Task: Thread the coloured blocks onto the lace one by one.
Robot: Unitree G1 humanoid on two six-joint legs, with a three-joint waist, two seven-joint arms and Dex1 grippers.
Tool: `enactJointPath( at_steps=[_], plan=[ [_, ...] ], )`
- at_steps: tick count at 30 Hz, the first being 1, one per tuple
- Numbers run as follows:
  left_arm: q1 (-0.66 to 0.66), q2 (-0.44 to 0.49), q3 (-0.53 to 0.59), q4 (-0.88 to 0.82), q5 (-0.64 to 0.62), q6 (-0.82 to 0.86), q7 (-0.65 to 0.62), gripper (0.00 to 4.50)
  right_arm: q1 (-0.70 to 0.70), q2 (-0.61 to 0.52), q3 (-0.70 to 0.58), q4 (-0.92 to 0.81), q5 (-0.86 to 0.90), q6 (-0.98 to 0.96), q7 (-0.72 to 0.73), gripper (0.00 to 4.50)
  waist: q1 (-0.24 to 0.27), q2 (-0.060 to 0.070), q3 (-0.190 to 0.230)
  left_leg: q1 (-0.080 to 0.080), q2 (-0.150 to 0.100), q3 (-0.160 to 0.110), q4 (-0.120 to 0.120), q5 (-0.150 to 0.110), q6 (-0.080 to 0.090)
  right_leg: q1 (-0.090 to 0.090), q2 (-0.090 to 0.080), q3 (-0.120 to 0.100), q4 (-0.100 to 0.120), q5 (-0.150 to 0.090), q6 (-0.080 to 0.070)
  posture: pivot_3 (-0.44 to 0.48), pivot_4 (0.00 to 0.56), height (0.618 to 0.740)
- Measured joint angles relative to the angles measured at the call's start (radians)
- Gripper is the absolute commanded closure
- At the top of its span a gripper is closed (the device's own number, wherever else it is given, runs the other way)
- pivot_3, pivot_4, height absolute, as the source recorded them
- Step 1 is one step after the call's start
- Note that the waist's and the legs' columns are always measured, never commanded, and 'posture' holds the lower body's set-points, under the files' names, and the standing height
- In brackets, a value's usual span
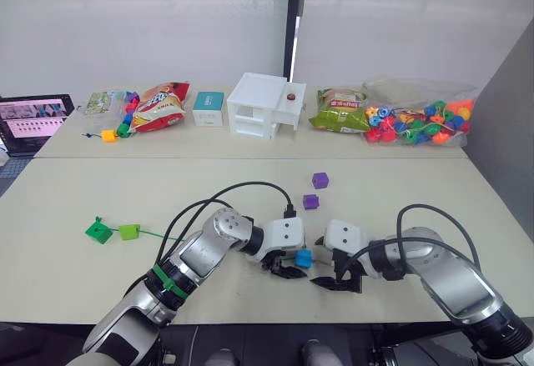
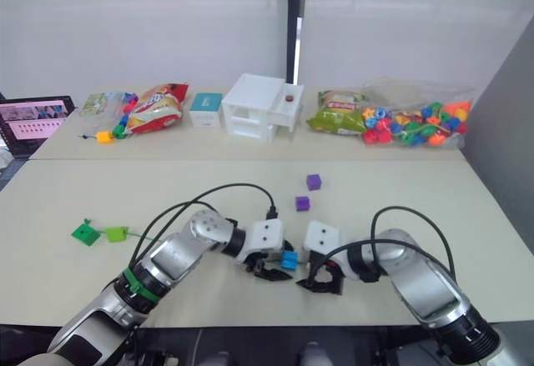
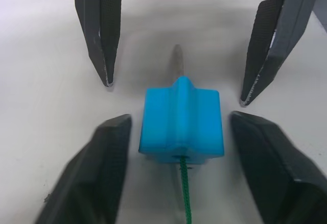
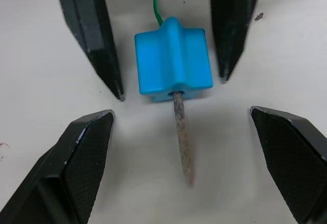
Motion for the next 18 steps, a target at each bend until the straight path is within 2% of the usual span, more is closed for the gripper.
enactJointPath(
  at_steps=[1, 2, 15, 18],
  plan=[
    [0.000, 0.001, 0.000, 0.000, -0.001, 0.000, -0.002, 2.83, 0.000, 0.000, 0.000, 0.000, 0.000, -0.001, -0.001, 0.00, 0.000, 0.000, 0.000, 0.000, 0.000, 0.000, 0.000, 0.000, 0.000, 0.000, 0.000, 0.000, 0.000, 0.000, 0.000, 0.000, 0.150, 0.740],
    [0.000, 0.002, 0.001, 0.000, -0.001, 0.000, -0.004, 3.11, 0.001, 0.000, 0.000, 0.000, 0.000, -0.002, -0.001, 0.24, 0.000, 0.000, 0.000, 0.000, 0.000, 0.000, 0.000, 0.000, 0.000, 0.000, 0.000, 0.000, 0.000, 0.000, 0.000, 0.000, 0.150, 0.740],
    [-0.014, 0.030, 0.030, -0.011, -0.004, -0.002, -0.039, 3.11, -0.010, 0.005, 0.037, 0.029, -0.015, -0.092, -0.003, 4.50, 0.000, 0.000, 0.000, 0.000, 0.000, 0.000, 0.000, 0.000, 0.000, 0.000, 0.000, 0.000, 0.000, 0.000, 0.000, 0.000, 0.150, 0.740],
    [-0.015, 0.045, 0.039, -0.012, -0.005, -0.002, -0.048, 3.11, -0.015, 0.003, 0.037, 0.038, -0.018, -0.098, -0.008, 4.50, 0.000, 0.000, 0.000, 0.000, 0.000, 0.000, 0.000, 0.000, 0.000, 0.000, 0.000, 0.000, 0.000, 0.000, 0.000, 0.000, 0.150, 0.740]
  ],
)
